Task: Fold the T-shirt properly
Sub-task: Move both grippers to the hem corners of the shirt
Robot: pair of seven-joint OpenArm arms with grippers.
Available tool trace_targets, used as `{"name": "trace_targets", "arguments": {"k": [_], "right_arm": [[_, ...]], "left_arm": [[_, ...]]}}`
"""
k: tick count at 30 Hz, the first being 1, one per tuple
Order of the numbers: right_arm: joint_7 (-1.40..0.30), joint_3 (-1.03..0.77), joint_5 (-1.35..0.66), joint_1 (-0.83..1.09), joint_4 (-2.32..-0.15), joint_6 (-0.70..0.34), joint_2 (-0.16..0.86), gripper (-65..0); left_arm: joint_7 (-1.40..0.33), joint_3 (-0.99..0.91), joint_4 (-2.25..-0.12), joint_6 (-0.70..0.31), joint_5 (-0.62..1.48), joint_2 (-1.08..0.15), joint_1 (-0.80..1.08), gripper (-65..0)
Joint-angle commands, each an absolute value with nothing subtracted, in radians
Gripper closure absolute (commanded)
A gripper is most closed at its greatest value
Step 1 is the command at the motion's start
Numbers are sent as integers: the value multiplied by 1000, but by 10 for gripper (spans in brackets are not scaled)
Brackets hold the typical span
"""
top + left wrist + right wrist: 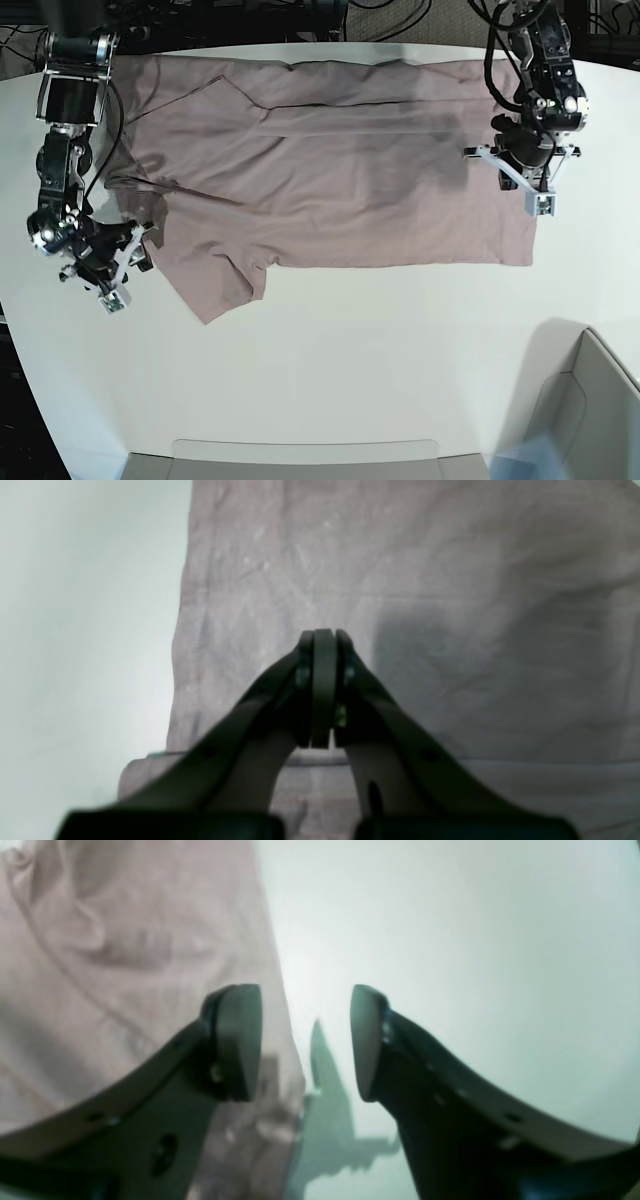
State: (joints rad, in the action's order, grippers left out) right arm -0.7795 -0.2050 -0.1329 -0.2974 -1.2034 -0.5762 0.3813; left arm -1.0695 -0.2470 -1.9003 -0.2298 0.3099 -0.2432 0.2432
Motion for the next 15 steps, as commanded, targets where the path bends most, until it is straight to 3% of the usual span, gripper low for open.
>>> {"name": "trace_targets", "arguments": {"k": [1, 9, 15], "right_arm": [[-733, -174, -137, -375, -1159, -573, 407, -293], [-427, 15, -137, -657, -631, -565, 374, -293], [-395, 18, -134, -673, -541, -547, 337, -293]], "left_arm": [[-1047, -246, -1917, -231, 312, -251, 236, 0], [-1047, -245, -1899, -231, 312, -243, 200, 0], [-1044, -245, -1840, -231, 312, -243, 186, 0]]}}
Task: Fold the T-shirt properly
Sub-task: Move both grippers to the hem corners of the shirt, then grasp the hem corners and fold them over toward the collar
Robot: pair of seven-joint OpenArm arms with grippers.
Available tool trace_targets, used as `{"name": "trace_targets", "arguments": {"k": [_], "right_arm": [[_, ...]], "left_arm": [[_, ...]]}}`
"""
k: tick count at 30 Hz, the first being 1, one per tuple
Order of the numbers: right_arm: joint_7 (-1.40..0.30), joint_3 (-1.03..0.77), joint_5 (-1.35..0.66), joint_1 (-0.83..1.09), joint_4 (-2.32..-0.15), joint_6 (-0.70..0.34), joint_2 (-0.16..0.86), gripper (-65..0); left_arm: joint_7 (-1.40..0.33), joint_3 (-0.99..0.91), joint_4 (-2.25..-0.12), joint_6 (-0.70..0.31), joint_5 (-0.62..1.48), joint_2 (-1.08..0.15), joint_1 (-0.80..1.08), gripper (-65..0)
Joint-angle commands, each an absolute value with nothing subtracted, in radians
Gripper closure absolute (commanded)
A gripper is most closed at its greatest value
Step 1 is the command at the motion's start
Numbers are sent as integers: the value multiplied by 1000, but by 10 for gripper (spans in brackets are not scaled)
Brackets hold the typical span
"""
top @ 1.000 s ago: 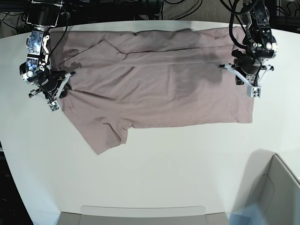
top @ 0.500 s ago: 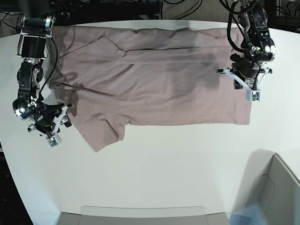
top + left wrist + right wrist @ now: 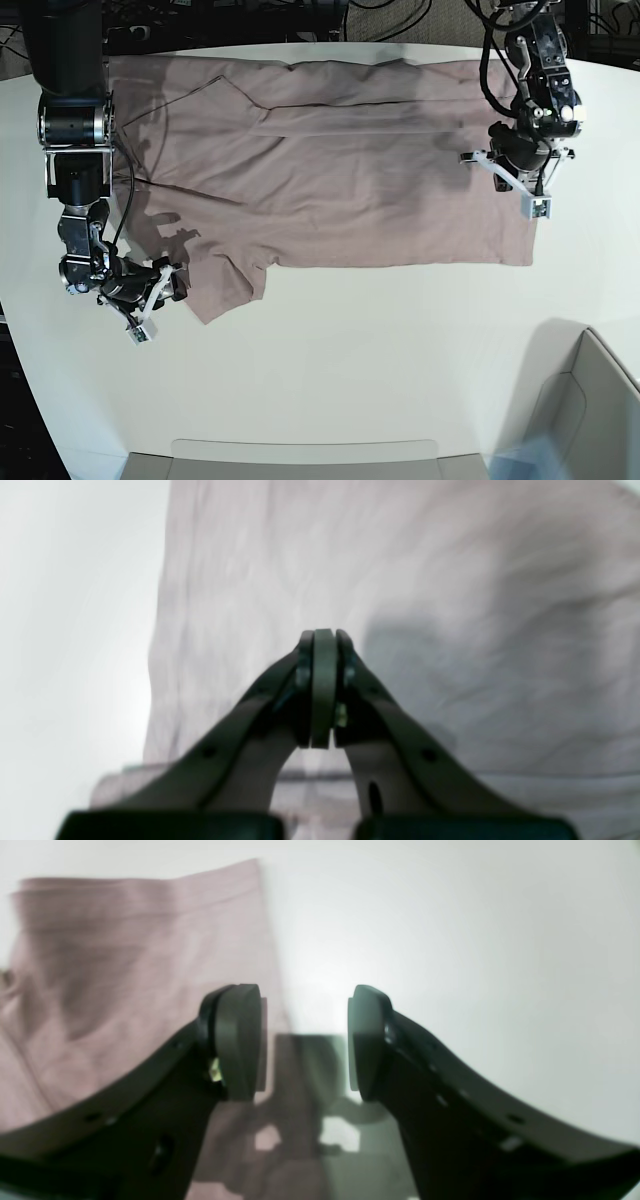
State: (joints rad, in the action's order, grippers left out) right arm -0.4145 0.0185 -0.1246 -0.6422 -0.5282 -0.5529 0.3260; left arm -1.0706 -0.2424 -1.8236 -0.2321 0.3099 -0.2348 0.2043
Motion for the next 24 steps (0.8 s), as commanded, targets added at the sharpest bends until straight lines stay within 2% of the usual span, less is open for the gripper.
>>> {"name": "trace_targets", "arguments": {"k": [1, 8, 16, 20, 24], "right_arm": [[-394, 22, -134, -671, -529, -541, 332, -293], [-351, 163, -136, -608, -461, -538, 308, -293], [-352, 148, -137, -596, -464, -539, 291, -293], [-352, 148, -137, -599, -464, -539, 291, -293], [-352, 147, -137, -599, -464, -541, 291, -293]], "left_arm": [[-1044, -245, -1831, -231, 312, -243, 173, 0], [-1046, -252, -1797, -231, 312, -246, 136, 0], [-1044, -243, -1755, -231, 312, -292, -4, 0], [-1046, -240, -1610, -231, 317, -355, -125, -158], [-1012, -139, -1313, -231, 318, -456, -278, -164]]}}
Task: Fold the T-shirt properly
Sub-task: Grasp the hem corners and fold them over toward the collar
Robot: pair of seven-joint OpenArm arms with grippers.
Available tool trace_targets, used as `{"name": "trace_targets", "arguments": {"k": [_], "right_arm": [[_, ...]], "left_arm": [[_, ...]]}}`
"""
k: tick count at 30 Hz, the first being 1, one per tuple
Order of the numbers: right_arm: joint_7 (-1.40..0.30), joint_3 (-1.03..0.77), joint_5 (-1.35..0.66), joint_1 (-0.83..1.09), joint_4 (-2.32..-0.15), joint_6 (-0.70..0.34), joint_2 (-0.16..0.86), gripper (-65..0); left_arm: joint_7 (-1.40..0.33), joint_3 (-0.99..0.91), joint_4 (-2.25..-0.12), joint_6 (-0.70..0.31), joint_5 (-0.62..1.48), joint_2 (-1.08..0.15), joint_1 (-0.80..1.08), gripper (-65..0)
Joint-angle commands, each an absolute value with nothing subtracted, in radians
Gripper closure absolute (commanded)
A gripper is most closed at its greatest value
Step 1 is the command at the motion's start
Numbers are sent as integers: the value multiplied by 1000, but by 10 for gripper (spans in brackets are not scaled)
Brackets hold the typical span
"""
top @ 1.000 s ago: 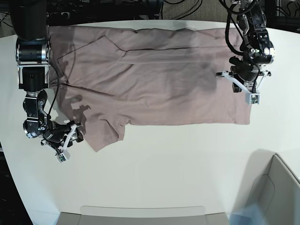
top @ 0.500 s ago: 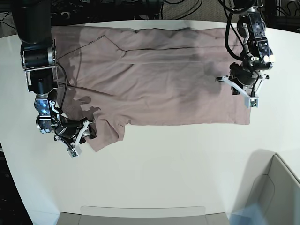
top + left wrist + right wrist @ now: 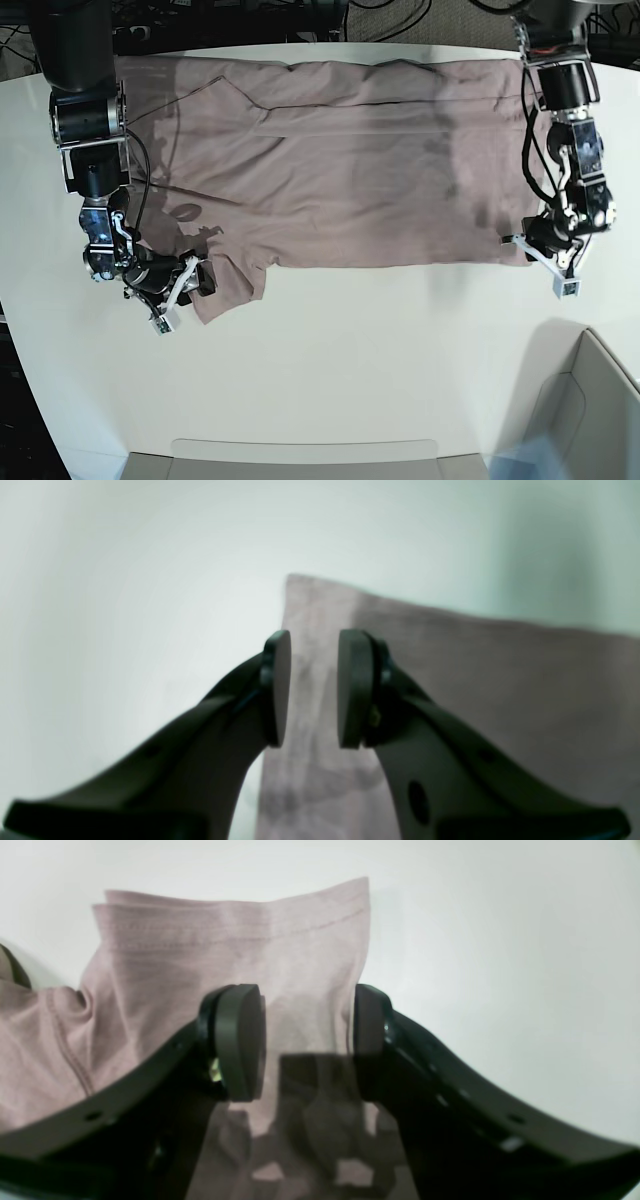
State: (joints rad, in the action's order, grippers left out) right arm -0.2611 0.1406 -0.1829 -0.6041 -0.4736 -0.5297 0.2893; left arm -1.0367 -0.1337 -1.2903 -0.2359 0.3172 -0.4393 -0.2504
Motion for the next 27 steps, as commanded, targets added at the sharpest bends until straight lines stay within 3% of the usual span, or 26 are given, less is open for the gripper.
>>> {"name": "trace_targets", "arguments": {"k": [1, 4, 16, 24, 27], "right_arm": [[-352, 145, -137, -599, -469, -541, 291, -293], [-352, 145, -137, -593, -504, -541, 292, -293], [-354, 148, -137, -587, -510, -541, 298, -293], [-354, 151, -137, -587, -510, -539, 292, -292], [-364, 151, -137, -587, -510, -541, 291, -263]], "left_arm": [[-980, -96, -1228, -231, 318, -478, -314, -163], [-905, -24, -1067, -231, 321, -507, -375, -161], [-891, -2, -937, -232, 476, -522, -390, -161], [-869, 130, -901, -236, 584, -545, -383, -158], [-892, 136, -901, -311, 639, -564, -364, -95]]}}
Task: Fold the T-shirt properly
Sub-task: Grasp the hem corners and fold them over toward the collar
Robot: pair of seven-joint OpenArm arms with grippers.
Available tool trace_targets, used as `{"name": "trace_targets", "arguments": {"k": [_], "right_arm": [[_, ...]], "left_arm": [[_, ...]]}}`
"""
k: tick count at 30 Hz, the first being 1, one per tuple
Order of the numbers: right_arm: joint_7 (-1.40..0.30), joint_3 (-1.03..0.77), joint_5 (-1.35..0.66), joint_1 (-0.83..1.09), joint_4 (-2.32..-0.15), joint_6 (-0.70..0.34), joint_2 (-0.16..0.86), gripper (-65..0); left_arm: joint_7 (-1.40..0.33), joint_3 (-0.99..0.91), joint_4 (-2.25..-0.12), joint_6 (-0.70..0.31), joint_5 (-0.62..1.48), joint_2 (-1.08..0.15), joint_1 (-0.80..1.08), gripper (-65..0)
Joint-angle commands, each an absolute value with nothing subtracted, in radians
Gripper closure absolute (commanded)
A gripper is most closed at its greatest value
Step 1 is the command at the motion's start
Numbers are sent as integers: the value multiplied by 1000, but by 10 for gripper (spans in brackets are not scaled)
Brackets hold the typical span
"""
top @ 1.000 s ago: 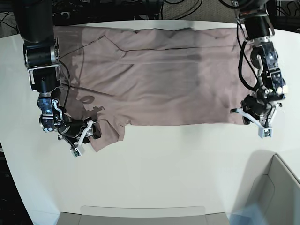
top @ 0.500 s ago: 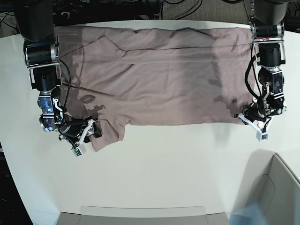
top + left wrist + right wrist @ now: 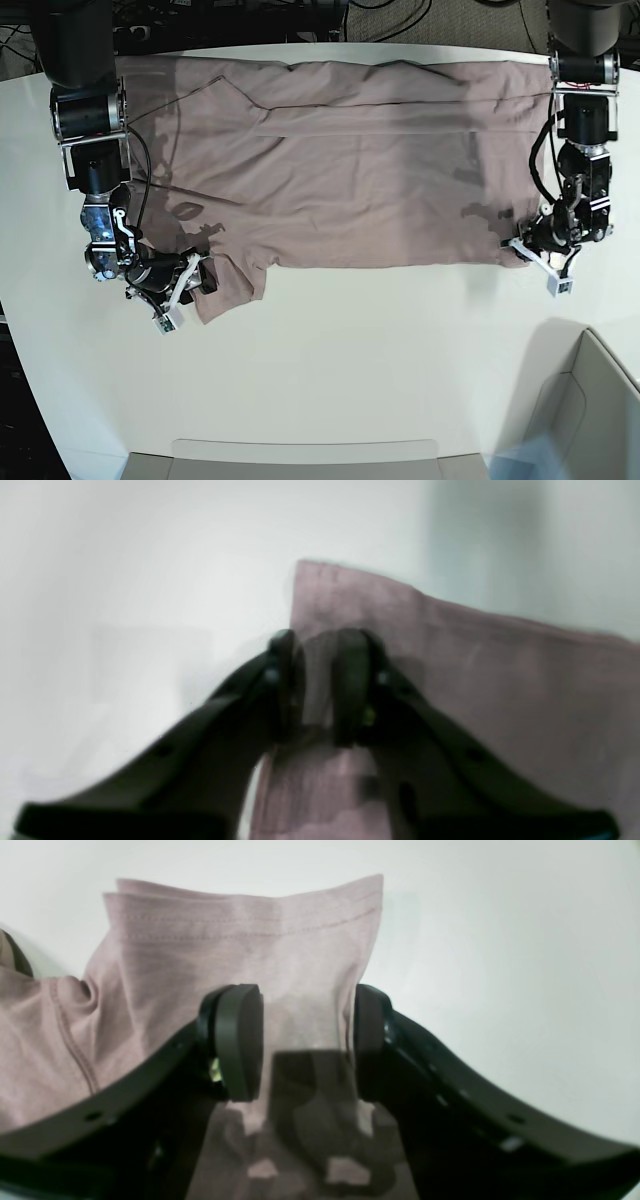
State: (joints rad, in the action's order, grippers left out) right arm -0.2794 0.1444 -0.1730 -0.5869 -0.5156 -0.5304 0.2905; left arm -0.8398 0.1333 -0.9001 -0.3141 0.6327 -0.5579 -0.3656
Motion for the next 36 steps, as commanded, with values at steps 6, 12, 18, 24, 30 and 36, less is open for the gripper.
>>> {"name": "trace_targets", "arguments": {"k": [6, 12, 18, 24, 30, 36], "right_arm": [[-377, 147, -137, -590, -512, -539, 289, -18], [-383, 143, -137, -596, -590, -539, 291, 0], [-384, 142, -139, -618, -654, -539, 297, 0], [-460, 108, -139, -605, -796, -539, 300, 0], [-599, -22, -139, -549, -998, -542, 295, 0], [-708, -30, -139, -489, -1145, -542, 298, 0]], "left_arm": [[-889, 134, -901, -409, 642, -565, -355, 0], [-848, -90, -967, -409, 641, -559, -312, 0], [-849, -193, -975, -409, 641, -562, -315, 0], [-854, -197, -1049, -409, 642, -564, -309, 0], [-854, -216, -1165, -409, 642, -565, -237, 0], [-855, -289, -1201, -409, 642, -564, -179, 0]]}}
